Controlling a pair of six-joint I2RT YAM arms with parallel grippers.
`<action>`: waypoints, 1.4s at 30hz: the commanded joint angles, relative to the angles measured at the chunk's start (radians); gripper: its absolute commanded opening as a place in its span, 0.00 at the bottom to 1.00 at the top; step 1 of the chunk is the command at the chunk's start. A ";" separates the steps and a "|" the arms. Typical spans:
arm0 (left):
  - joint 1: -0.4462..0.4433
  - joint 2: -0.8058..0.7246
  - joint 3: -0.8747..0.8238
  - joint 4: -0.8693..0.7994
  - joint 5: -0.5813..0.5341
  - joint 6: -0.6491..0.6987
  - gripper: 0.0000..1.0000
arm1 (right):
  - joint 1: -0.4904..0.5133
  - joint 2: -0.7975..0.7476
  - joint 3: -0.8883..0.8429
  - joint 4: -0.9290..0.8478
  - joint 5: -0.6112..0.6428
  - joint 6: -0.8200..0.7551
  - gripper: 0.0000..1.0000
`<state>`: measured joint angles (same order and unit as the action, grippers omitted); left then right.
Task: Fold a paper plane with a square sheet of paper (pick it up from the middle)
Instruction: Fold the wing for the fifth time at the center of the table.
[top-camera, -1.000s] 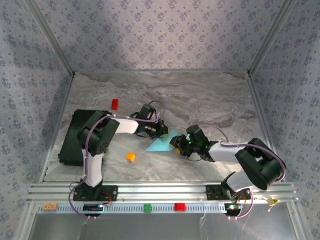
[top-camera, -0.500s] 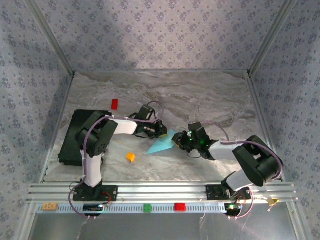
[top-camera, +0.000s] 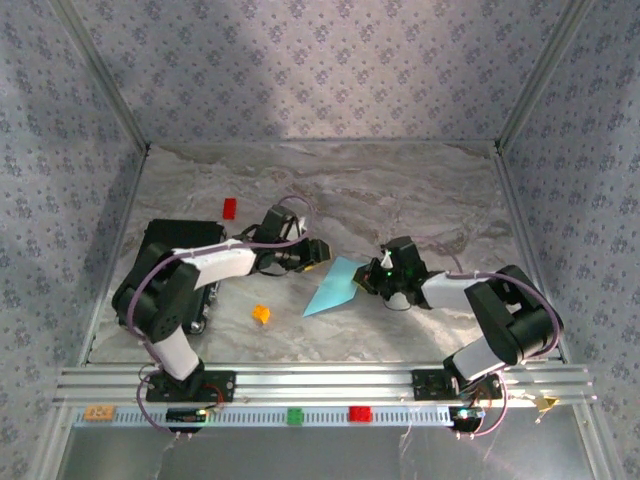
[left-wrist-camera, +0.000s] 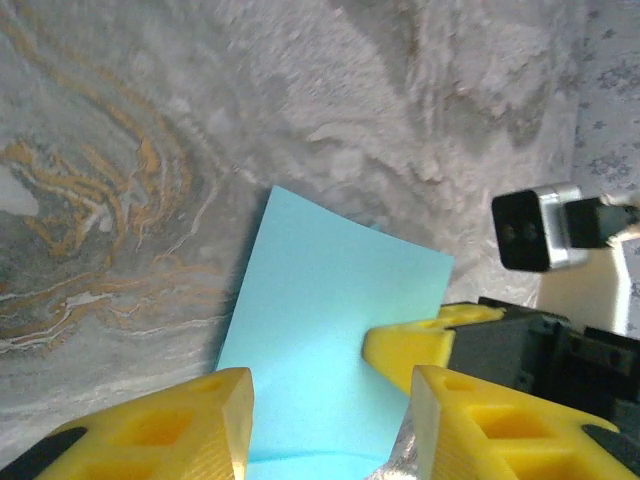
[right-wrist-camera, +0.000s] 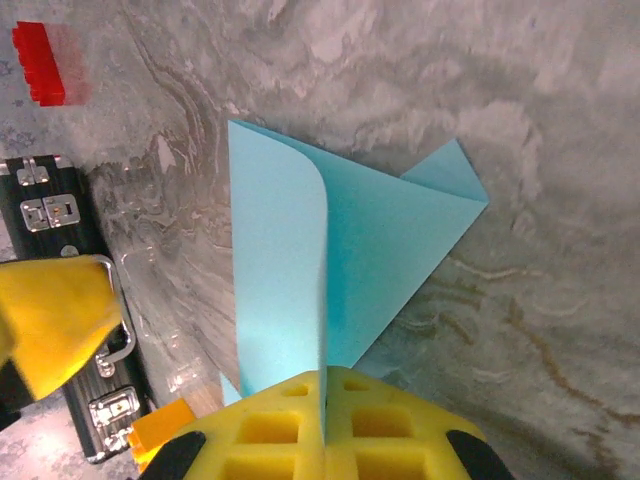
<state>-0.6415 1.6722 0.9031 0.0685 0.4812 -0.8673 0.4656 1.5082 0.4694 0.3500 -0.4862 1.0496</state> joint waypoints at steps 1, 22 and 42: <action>0.002 -0.038 -0.009 -0.050 -0.047 0.056 0.46 | -0.038 0.014 0.063 -0.112 -0.090 -0.141 0.04; -0.100 -0.022 0.017 -0.099 -0.065 0.200 0.46 | -0.120 0.019 0.085 -0.146 -0.180 -0.182 0.13; -0.532 0.077 0.173 -0.433 -0.800 0.587 0.56 | -0.125 0.003 0.088 -0.099 -0.184 -0.077 0.07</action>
<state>-1.1557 1.7199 1.0473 -0.2890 -0.1719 -0.3317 0.3508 1.5314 0.5617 0.2371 -0.6529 0.9451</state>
